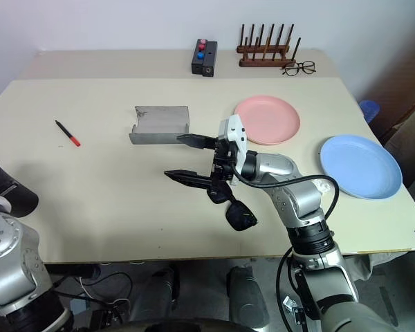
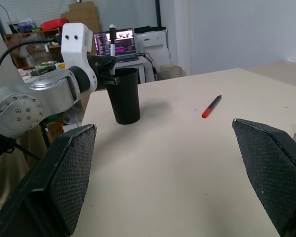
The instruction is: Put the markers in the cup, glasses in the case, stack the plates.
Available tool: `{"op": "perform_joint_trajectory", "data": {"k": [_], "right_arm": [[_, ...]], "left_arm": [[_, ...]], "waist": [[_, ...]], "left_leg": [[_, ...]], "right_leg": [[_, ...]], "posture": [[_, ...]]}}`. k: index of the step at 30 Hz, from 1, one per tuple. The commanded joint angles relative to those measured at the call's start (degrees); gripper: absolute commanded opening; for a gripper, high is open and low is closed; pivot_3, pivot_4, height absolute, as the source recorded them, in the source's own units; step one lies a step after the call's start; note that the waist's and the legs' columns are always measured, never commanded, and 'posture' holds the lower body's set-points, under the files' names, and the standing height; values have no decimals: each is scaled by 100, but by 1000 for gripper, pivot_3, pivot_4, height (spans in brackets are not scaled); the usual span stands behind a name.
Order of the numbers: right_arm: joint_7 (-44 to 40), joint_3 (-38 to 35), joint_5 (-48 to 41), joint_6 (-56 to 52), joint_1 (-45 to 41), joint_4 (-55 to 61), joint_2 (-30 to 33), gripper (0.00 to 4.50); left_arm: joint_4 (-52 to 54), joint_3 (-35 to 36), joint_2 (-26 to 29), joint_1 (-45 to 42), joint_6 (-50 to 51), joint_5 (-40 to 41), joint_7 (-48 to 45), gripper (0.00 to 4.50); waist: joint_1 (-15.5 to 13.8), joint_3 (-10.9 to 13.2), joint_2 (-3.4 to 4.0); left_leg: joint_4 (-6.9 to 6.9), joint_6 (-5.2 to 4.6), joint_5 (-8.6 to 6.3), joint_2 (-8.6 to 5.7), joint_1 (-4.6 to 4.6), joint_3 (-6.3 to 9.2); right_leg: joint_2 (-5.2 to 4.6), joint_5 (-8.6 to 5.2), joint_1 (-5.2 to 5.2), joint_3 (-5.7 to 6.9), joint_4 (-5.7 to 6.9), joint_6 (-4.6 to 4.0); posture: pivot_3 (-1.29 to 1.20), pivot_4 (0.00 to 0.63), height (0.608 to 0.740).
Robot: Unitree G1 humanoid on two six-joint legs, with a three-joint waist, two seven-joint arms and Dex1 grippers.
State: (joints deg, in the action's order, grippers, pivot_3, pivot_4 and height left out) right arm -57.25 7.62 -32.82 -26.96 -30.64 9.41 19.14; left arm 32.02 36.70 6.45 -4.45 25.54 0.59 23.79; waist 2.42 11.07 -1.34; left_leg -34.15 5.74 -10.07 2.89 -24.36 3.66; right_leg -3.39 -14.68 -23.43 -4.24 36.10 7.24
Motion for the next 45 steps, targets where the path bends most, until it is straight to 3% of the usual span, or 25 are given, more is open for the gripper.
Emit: {"op": "perform_joint_trajectory", "data": {"k": [1, 7, 11, 16, 28, 32, 35, 38, 39, 45], "right_arm": [[-37, -36, -96, 89, -11, 237, -30, 4500], [-82, 11, -47, 120, -21, 215, -27, 4500], [-94, 17, -45, 112, -21, 214, -28, 4500], [-92, 29, -41, 99, -28, 211, -30, 4500], [-84, 38, -48, 104, -34, 213, -36, 4500], [-67, 7, -65, 98, -62, 189, -47, 4500], [-45, -16, -60, 105, -106, 129, -67, 4500], [-23, -16, -35, 119, -123, 93, -77, 4500], [-19, -14, -25, 123, -128, 83, -77, 4500], [-9, 42, 30, 144, -128, 48, -98, 4500]], "left_arm": [[77, 1, 30, -31, -149, -80, 25, 22], [20, 2, 27, -60, -192, -68, 37, 22], [0, -28, 3, -56, -181, -104, 73, 1547], [-23, -30, 3, -67, -176, -119, 90, 4095], [137, -176, 305, -631, -66, -67, -38, 4095], [68, -438, 631, -1516, 598, 237, -290, 4095], [-149, -683, 740, -2143, 1658, 371, -388, 4095], [-646, -575, 589, -2858, 3071, 257, -10, 4095], [-860, -536, 594, -3083, 3400, 240, 39, 4313], [-3139, -385, 960, -4328, 3747, 131, 205, 4313]], "waist": [[0, 0, 0], [0, 0, 0], [0, 0, 0], [0, 0, 0], [-7, 0, -1], [-22, 0, -4], [-5, 0, -4], [8, 1, -4], [12, 1, -4], [14, 5, -10]], "left_leg": [[0, 0, 0, 0, 0, 0], [0, 0, 0, 0, 0, 0], [0, 0, 0, 0, 0, 0], [0, 0, 0, 0, 0, 0], [0, 0, 0, 0, -1, 0], [-2, 0, 0, -1, -3, 1], [-2, 0, 0, -1, -3, 1], [0, -1, 0, -1, -3, 3], [0, -1, 0, 0, -2, 6], [4, -2, 0, 0, -4, 12]], "right_leg": [[0, 0, 0, 0, 0, 0], [0, 0, 0, 0, 0, 0], [0, 0, 0, 0, 0, 0], [0, 0, 0, 0, -1, 0], [0, 0, -1, 0, -1, -1], [0, 0, 0, 1, -1, 0], [0, 1, 0, 1, -1, 3], [2, 8, -1, 2, 3, 18], [5, 10, -2, 3, 3, 21], [7, 13, -6, 9, 3, 30]], "posture": [[0, 150, 740], [0, 150, 740], [0, 150, 740], [0, 150, 740], [0, 150, 740], [0, 150, 740], [0, 150, 740], [0, 150, 740], [0, 150, 740], [0, 150, 740]]}}
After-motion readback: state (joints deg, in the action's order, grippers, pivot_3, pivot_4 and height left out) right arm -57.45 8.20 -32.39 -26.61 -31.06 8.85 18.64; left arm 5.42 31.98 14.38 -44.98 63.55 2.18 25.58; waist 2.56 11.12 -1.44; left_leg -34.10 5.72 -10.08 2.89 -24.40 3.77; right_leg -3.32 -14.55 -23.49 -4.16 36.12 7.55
